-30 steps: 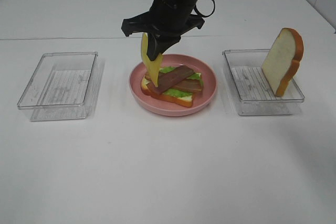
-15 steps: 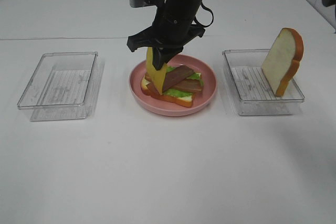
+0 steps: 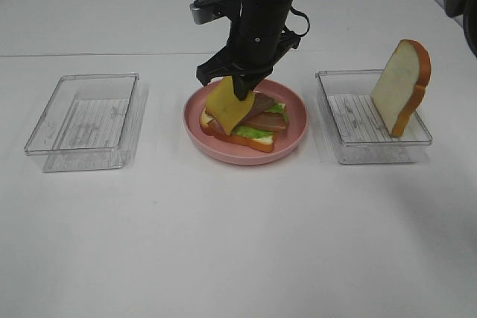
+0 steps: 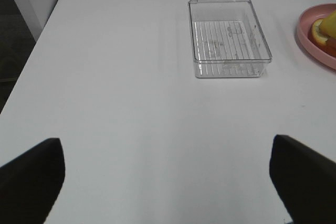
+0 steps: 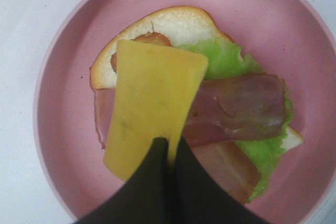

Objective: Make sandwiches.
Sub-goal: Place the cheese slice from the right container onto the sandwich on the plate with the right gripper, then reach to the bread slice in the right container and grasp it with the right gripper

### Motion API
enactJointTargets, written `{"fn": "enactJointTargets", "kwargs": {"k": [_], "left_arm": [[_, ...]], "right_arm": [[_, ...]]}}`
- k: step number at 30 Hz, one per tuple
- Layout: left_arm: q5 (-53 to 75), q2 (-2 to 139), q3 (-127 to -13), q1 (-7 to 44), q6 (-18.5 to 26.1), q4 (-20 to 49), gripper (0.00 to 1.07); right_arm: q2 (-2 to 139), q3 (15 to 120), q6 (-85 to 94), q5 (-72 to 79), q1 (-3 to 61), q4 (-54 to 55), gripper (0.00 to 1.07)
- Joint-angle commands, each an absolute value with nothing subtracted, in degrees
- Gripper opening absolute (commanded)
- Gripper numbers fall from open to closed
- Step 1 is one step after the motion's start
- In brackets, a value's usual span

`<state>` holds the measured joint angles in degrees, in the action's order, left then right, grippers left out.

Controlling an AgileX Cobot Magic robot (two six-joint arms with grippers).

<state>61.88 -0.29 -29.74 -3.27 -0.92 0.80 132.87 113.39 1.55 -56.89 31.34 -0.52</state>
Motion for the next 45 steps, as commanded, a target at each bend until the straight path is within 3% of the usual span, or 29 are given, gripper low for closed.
{"fn": "enactJointTargets", "kwargs": {"k": [1,15,17,18,19,20,21,22,23,24,45], "left_arm": [[61.5,-1.0,-29.6,-3.4,-1.1,1.3,0.98],[61.5,-1.0,-29.6,-3.4,-1.1,1.3,0.98],[61.5,-1.0,-29.6,-3.4,-1.1,1.3,0.98],[61.5,-1.0,-29.6,-3.4,-1.1,1.3,0.98],[61.5,-1.0,-29.6,-3.4,-1.1,1.3,0.98],[61.5,-1.0,-29.6,-3.4,-1.1,1.3,0.98],[61.5,-1.0,-29.6,-3.4,-1.1,1.3,0.98],[61.5,-1.0,-29.6,-3.4,-1.1,1.3,0.98],[61.5,-1.0,-29.6,-3.4,-1.1,1.3,0.98],[61.5,-1.0,-29.6,-3.4,-1.1,1.3,0.98],[61.5,-1.0,-29.6,-3.4,-1.1,1.3,0.98]], "right_arm": [[133.0,113.6,1.3,-56.7,31.3,-1.5,0.0],[133.0,113.6,-1.0,-56.7,31.3,-4.4,0.0],[133.0,113.6,-1.7,-57.0,31.3,-4.8,0.16],[133.0,113.6,-1.7,-57.0,31.3,-4.8,0.16],[133.0,113.6,-1.7,-57.2,31.3,-4.8,0.38],[133.0,113.6,-1.7,-57.2,31.3,-4.8,0.38],[133.0,113.6,-1.7,-57.6,31.3,-5.6,0.67],[133.0,113.6,-1.7,-57.9,31.3,-5.9,0.78],[133.0,113.6,-1.7,-57.9,31.3,-5.9,0.78],[133.0,113.6,-1.7,-58.1,31.3,-6.8,0.98],[123.1,113.6,-3.0,-67.0,28.7,-14.3,0.99]]}}
